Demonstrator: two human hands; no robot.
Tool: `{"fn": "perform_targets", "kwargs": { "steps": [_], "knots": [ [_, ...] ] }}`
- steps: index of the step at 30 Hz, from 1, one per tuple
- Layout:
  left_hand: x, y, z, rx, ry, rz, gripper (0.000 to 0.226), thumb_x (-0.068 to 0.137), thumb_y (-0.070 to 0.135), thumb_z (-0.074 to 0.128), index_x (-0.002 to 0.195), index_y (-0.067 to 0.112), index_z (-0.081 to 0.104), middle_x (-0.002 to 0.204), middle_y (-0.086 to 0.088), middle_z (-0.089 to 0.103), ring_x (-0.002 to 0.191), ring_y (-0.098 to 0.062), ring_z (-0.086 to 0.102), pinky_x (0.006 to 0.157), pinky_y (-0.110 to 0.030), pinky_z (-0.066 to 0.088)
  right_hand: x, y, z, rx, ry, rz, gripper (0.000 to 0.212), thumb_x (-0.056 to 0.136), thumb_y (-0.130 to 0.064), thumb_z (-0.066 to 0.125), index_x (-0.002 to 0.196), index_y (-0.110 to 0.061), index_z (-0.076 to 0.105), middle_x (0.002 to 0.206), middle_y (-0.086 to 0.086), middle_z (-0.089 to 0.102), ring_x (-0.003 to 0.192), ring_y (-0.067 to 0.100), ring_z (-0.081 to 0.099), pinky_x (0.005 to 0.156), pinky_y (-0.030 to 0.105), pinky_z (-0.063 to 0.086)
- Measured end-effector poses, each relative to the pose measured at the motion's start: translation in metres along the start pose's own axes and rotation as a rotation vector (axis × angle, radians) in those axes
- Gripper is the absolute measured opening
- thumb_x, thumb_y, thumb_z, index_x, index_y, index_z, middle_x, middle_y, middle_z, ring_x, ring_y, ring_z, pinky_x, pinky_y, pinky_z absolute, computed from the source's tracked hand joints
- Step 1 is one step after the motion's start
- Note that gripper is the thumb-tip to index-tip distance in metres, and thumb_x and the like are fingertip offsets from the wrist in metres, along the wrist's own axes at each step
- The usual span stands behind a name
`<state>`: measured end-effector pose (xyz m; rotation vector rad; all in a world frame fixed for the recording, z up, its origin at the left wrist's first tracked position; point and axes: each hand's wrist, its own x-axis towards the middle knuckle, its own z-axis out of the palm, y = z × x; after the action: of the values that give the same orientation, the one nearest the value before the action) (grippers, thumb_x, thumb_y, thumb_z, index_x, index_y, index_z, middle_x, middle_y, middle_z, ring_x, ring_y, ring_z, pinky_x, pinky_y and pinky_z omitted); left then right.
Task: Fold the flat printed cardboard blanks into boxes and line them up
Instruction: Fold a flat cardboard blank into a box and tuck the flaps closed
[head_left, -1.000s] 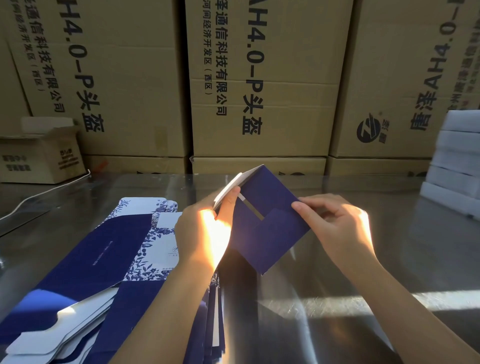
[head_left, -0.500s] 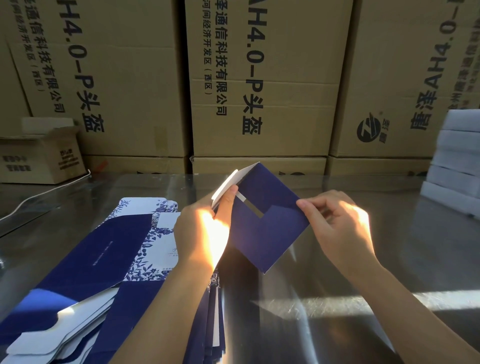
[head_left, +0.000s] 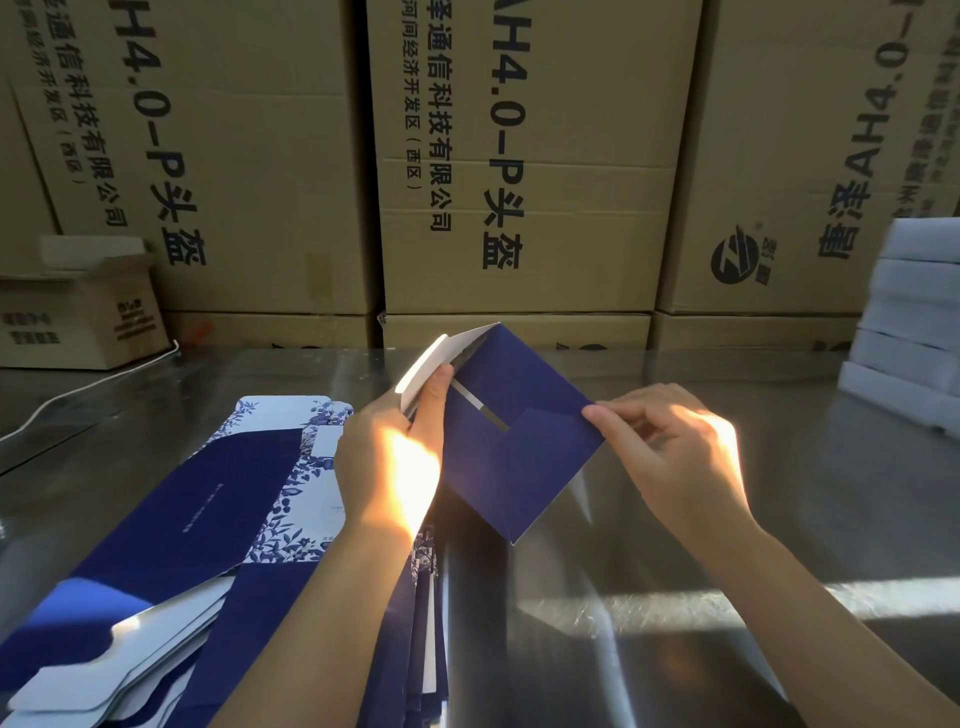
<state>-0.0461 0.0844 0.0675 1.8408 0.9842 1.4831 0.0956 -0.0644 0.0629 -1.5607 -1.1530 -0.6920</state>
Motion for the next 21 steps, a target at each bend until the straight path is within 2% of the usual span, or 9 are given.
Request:
{"fn": "perform_targets", "kwargs": {
  "steps": [2,6,10,13,16,21],
  "knots": [
    [-0.0009,0.0004,0.0003,0.001,0.012,0.001,0.059,0.078,0.066,0.048,0.043,0.021,0.037,0.035,0.008,0.040,0.040,-0.006,0.040,0.039,-0.019,0.026,0.0003,0.0005,0.0006,-0.019,0.000,0.004,0.011,0.082,-0.017,0.072,0.072,-0.018,0.073,0.068,-0.012,0.064,0.071,0.014,0.059,0.064,0.019,0.043],
    [-0.0019,0.0019,0.0004,-0.001,0.003,0.023,0.055,0.080,0.064,0.050,0.044,0.025,0.036,0.038,0.012,0.038,0.042,-0.007,0.040,0.042,-0.023,0.025,0.0002,0.0007,0.0003,-0.076,0.024,-0.047,0.012,0.082,-0.014,0.073,0.070,-0.015,0.073,0.065,-0.008,0.063,0.067,0.016,0.058,0.063,0.023,0.042],
    [-0.0025,0.0036,-0.0018,-0.013,0.028,0.051,0.053,0.080,0.063,0.052,0.043,0.028,0.036,0.036,0.015,0.038,0.045,-0.005,0.043,0.043,-0.023,0.026,0.0007,0.0001,-0.0002,0.017,0.003,0.015,0.010,0.080,-0.017,0.074,0.070,-0.020,0.073,0.067,-0.015,0.064,0.070,0.010,0.057,0.065,0.015,0.043],
    [0.0004,0.0023,-0.0032,-0.036,0.017,0.021,0.049,0.071,0.072,0.042,0.050,0.028,0.041,0.048,0.013,0.048,0.053,-0.010,0.050,0.047,-0.023,0.034,-0.0001,-0.0016,-0.0002,0.075,-0.001,0.008,0.011,0.080,-0.017,0.074,0.070,-0.021,0.072,0.069,-0.016,0.065,0.075,0.009,0.058,0.066,0.010,0.042],
    [0.0038,-0.0013,-0.0039,-0.060,-0.004,-0.027,0.046,0.075,0.071,0.045,0.057,0.029,0.048,0.060,0.008,0.057,0.063,-0.019,0.058,0.056,-0.028,0.041,-0.0017,-0.0035,0.0002,0.072,0.005,-0.034,0.010,0.081,-0.023,0.072,0.071,-0.021,0.073,0.068,-0.015,0.065,0.070,0.009,0.058,0.063,0.010,0.042],
    [0.0061,-0.0013,-0.0053,-0.110,0.026,-0.108,0.043,0.081,0.065,0.050,0.059,0.029,0.045,0.062,0.010,0.054,0.064,-0.019,0.056,0.064,-0.033,0.044,-0.0021,-0.0044,0.0001,0.061,0.033,-0.069,0.014,0.081,-0.026,0.067,0.072,-0.018,0.074,0.067,-0.010,0.066,0.064,0.009,0.056,0.058,0.016,0.045]
  ]
}}
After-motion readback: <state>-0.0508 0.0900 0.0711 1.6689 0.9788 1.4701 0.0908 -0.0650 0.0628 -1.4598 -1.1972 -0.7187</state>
